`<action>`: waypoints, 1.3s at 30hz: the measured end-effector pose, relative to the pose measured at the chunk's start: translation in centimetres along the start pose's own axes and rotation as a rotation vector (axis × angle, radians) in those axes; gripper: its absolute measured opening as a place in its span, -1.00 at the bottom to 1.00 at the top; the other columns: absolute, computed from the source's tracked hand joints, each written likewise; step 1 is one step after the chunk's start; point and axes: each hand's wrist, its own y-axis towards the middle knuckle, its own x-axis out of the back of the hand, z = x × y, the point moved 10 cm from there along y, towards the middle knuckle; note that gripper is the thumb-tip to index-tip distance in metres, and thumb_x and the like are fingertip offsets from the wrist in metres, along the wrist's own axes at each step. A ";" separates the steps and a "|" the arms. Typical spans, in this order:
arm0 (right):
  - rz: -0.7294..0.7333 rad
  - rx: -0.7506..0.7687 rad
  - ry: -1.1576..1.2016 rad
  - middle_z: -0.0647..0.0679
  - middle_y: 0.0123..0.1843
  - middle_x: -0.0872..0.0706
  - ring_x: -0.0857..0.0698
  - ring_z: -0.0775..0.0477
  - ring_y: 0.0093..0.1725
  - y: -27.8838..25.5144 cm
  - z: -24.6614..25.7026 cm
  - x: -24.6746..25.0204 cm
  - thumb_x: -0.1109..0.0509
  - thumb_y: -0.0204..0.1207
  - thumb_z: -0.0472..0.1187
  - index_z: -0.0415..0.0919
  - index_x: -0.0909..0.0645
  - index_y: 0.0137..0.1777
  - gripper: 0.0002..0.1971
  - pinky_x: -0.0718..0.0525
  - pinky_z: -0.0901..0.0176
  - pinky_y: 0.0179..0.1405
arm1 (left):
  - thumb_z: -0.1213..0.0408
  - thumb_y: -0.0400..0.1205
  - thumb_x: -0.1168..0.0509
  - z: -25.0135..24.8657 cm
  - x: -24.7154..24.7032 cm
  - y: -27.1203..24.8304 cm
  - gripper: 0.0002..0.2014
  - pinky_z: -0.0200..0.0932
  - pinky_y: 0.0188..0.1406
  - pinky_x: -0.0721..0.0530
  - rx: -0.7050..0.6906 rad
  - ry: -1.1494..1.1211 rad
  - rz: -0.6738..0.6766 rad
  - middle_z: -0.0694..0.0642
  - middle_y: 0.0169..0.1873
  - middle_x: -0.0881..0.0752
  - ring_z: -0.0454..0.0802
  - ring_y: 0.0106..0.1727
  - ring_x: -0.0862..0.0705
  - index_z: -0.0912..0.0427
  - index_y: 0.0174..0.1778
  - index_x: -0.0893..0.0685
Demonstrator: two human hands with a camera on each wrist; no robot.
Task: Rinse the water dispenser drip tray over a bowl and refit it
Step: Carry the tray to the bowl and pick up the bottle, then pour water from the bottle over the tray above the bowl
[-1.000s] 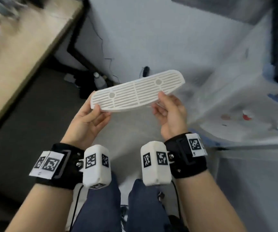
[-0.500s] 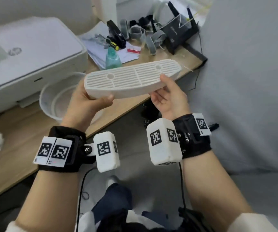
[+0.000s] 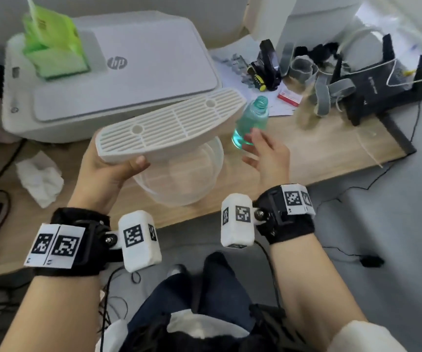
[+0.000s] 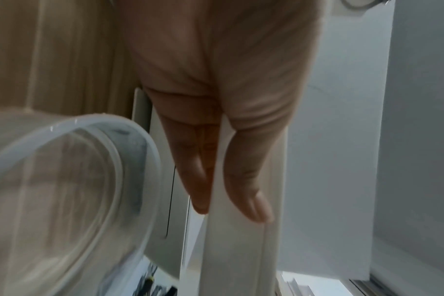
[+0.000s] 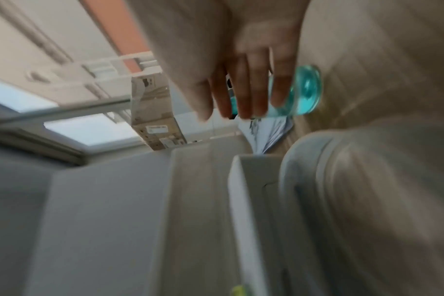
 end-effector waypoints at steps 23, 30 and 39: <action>0.113 0.181 -0.460 -0.09 0.34 -0.59 -0.58 -0.04 0.25 12.8 -0.3 -3.2 -0.66 0.15 -0.29 -0.21 -0.37 0.45 -0.16 -0.52 0.29 0.27 | 0.67 0.32 -0.42 -1.4 4.7 -2.5 -0.43 -0.47 -0.19 -0.67 0.046 0.517 -0.261 -0.08 -0.03 -0.65 -0.42 -0.06 -0.69 -0.07 0.01 -0.49; 0.118 0.343 -0.465 0.00 0.27 -0.62 -0.58 0.06 0.19 10.8 4.3 -4.0 -0.69 0.04 -0.17 -0.17 -0.43 0.42 -0.12 -0.51 0.53 0.16 | 0.45 0.28 -0.56 -4.2 3.4 0.7 -0.49 -0.34 0.08 -0.67 0.102 0.760 -0.100 -0.08 -0.03 -0.70 -0.37 0.00 -0.68 -0.06 0.05 -0.57; 0.163 0.393 -0.414 0.06 0.34 -0.61 -0.57 0.02 0.34 6.1 7.3 -5.2 -0.58 -0.17 0.16 -0.05 -0.41 0.46 0.05 -0.45 -0.14 0.46 | 0.16 0.26 -0.58 -5.7 1.2 3.3 -0.43 0.14 0.11 -0.70 0.169 0.990 0.046 -0.01 0.03 -0.68 0.03 0.14 -0.68 0.10 0.15 -0.56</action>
